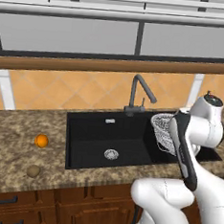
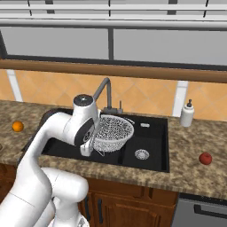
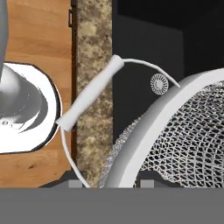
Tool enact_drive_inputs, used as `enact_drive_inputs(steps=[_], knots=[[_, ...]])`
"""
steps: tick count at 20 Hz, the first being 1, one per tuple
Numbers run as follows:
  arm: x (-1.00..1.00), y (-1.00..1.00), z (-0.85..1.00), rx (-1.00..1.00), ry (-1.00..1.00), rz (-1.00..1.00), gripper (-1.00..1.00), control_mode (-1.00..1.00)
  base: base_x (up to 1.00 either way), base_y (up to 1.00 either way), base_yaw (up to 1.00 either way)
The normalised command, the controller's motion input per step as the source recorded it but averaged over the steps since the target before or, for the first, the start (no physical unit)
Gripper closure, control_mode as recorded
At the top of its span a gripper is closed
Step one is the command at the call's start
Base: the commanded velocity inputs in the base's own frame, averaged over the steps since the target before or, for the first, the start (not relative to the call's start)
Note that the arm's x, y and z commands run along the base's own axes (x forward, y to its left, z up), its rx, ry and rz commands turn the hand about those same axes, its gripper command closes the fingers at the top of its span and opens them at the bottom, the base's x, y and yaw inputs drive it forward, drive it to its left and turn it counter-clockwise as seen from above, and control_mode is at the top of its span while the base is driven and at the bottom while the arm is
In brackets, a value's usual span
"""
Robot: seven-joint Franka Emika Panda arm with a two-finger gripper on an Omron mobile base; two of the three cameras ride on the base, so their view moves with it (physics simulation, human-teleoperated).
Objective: Put the colander in the sink, put the kiwi, orange, apple in the colander, and turn on the sink faucet and pour water over the colander.
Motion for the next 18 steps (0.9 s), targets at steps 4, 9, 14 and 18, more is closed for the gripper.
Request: enact_drive_inputs(steps=[4, 9, 14, 18], knots=[[0.16, 1.0, 0.0, -0.01, 0.0, 0.06, 1.0, -1.0, 0.0, 0.0, 0.0], [0.44, 1.0, -0.01, 0.0, 0.01, 0.0, 1.0, -1.0, 0.0, 0.0, 0.0], [0.73, 0.89, -0.08, 0.0, 0.11, -0.04, 1.0, -1.0, 0.0, 0.0, 0.0], [0.81, 0.68, -0.28, 0.01, 0.15, -0.13, 1.0, -1.0, 0.0, 0.0, 0.0]])
